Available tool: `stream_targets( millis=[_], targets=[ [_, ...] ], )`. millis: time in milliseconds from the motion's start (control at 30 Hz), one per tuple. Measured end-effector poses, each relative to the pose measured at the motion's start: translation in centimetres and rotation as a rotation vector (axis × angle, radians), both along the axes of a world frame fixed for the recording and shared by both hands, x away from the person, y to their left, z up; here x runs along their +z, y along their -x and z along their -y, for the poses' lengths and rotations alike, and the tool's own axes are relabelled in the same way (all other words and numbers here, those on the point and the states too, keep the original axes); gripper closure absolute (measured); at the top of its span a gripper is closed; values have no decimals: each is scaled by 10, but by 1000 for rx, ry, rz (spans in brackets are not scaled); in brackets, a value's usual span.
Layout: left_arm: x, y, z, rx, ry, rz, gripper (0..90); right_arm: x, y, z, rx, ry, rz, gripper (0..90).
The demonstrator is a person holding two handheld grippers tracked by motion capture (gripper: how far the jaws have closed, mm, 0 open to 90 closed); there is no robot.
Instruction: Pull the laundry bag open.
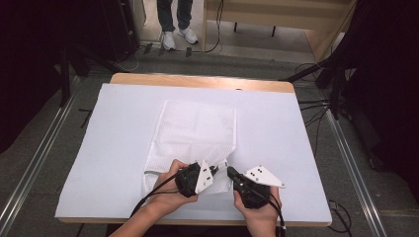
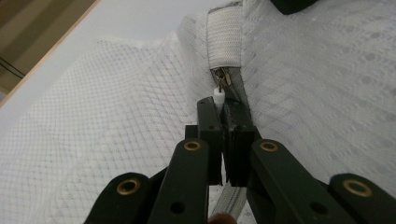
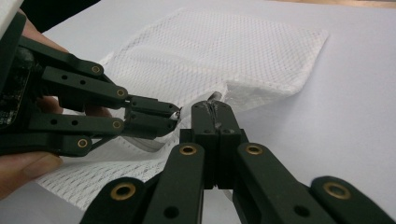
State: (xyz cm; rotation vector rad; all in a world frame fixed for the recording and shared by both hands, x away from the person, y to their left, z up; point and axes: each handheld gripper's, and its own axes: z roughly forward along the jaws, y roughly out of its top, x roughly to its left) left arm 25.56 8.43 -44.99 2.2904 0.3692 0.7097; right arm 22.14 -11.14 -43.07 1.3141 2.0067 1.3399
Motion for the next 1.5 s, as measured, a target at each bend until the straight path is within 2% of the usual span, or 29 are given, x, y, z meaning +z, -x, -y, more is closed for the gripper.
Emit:
stream_targets(
  millis=[167,233,333,367,533,567,600,733,900,933,967,1000,1033,1100,1267,1433,1500],
  targets=[
    [-2,2,-2,-4,-11,10,887,0,1,-1,-10,16,4,900],
    [-5,2,-5,-5,-32,15,888,-1,0,-1,-17,20,1,900],
    [-7,1,-10,7,-35,5,887,-1,-1,2,-28,22,1,900],
    [-9,0,-16,21,-50,-3,887,-1,-1,3,-35,21,-2,900],
    [-12,-3,-31,52,-59,-14,887,-2,-3,7,-56,36,-5,900],
    [-12,-4,-42,70,-49,-26,887,-3,-3,7,-56,36,-11,900],
    [-12,-4,-42,70,-49,-26,887,-3,-3,7,-56,36,-11,900],
    [-9,-4,-63,97,-51,-33,887,-7,-6,6,-58,64,-14,900],
    [-7,-3,-80,128,-53,-39,886,-7,-6,6,-62,78,-10,900],
    [-7,-3,-86,140,-50,-41,886,-7,-7,7,-73,87,-11,900],
    [-6,-5,-101,162,-4,-78,886,-8,-9,12,-82,78,-16,900],
    [-6,-5,-101,162,-4,-78,886,-8,-9,12,-82,78,-16,900],
    [-6,-6,-107,169,19,-91,886,-8,-9,15,-88,70,-24,900],
    [-4,-6,-119,184,19,-99,886,-10,-11,16,-92,72,-29,900],
    [-2,-5,-128,197,15,-98,886,-11,-11,13,-90,93,-23,900],
    [-2,-5,-142,225,50,-120,886,-14,-13,16,-96,93,-34,900],
    [-1,-5,-146,235,45,-122,885,-15,-14,16,-99,99,-34,900]
  ],
)
